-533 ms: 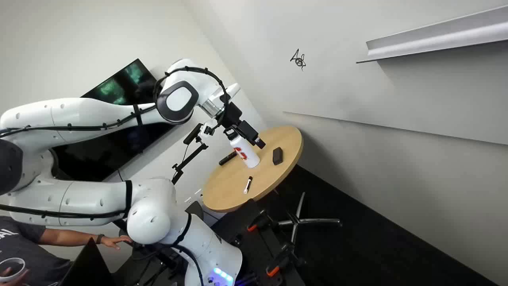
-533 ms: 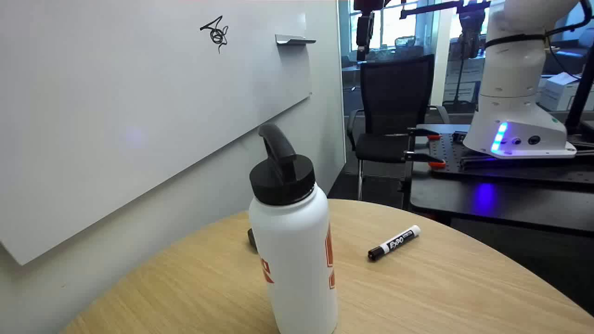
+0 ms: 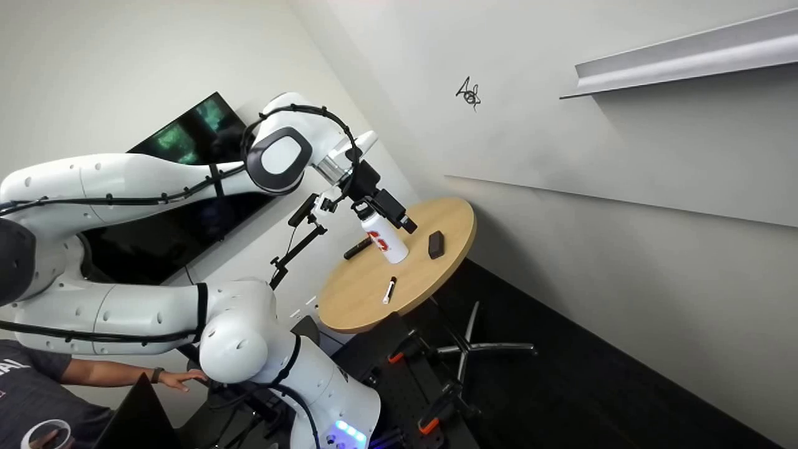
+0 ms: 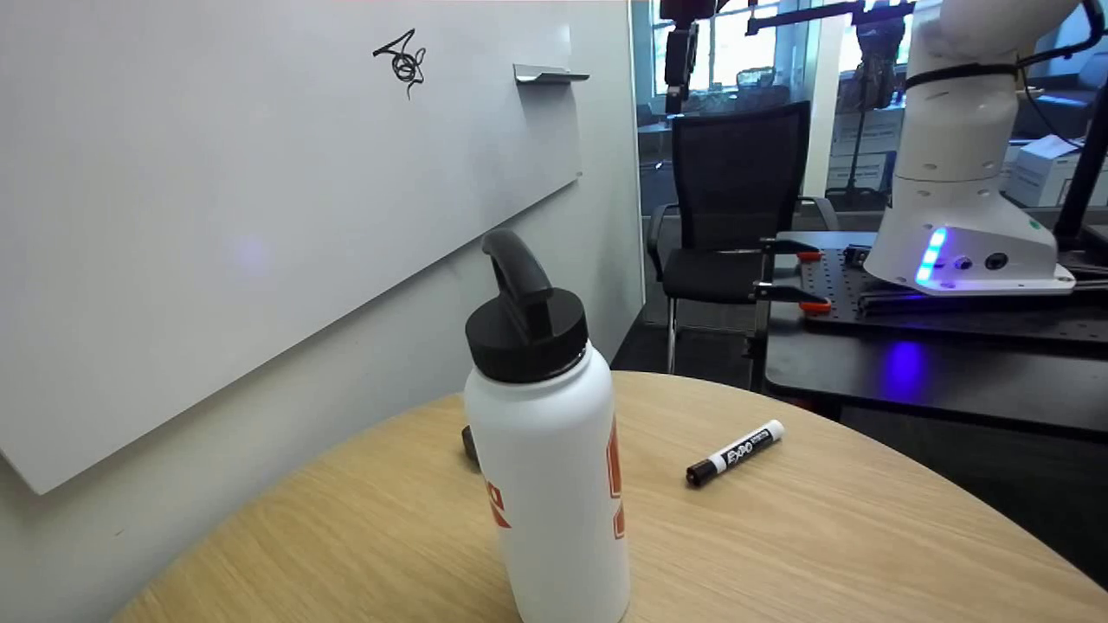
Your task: Take off the lid from the bottle
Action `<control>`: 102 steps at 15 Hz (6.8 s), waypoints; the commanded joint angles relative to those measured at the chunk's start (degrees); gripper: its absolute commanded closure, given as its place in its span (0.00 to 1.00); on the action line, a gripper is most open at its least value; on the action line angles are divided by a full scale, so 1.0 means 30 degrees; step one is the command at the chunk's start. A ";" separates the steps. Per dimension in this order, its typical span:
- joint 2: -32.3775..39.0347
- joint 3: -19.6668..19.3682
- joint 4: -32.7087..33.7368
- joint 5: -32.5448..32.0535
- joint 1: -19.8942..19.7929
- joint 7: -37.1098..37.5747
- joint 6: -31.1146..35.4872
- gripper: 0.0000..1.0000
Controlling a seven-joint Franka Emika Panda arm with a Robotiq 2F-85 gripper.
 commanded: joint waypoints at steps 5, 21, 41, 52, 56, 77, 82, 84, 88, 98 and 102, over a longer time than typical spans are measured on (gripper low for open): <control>-0.0468 0.1037 0.1334 -0.0982 0.2000 -0.1252 -0.0361 0.00; 0.1850 0.3697 0.5164 -0.0632 0.7339 -0.3101 -0.0151 0.00; 1.2230 0.6409 1.4629 -0.0139 1.0555 -1.4563 -0.2280 0.00; 1.5751 0.6898 1.8080 -0.1670 1.0776 -1.7852 -0.4022 0.00; 1.8168 0.7309 2.0603 -0.2861 1.1142 -1.9332 -0.5799 0.00; 2.2487 0.6179 2.3516 -0.5260 1.3061 -2.1216 -0.4161 0.00; 2.2649 0.6080 2.3228 -0.5022 1.2929 -2.1215 -0.3713 0.32; 2.2703 0.6072 2.3222 -0.4963 1.2907 -2.1242 -0.3657 0.48; 2.2747 0.6080 2.3233 -0.4846 1.2861 -2.1230 -0.3710 0.79; 2.2098 0.6197 2.2908 -0.4732 1.2979 -2.0933 -0.4161 0.95; 2.1590 0.6303 2.2637 -0.4835 1.3085 -2.0804 -0.4059 0.95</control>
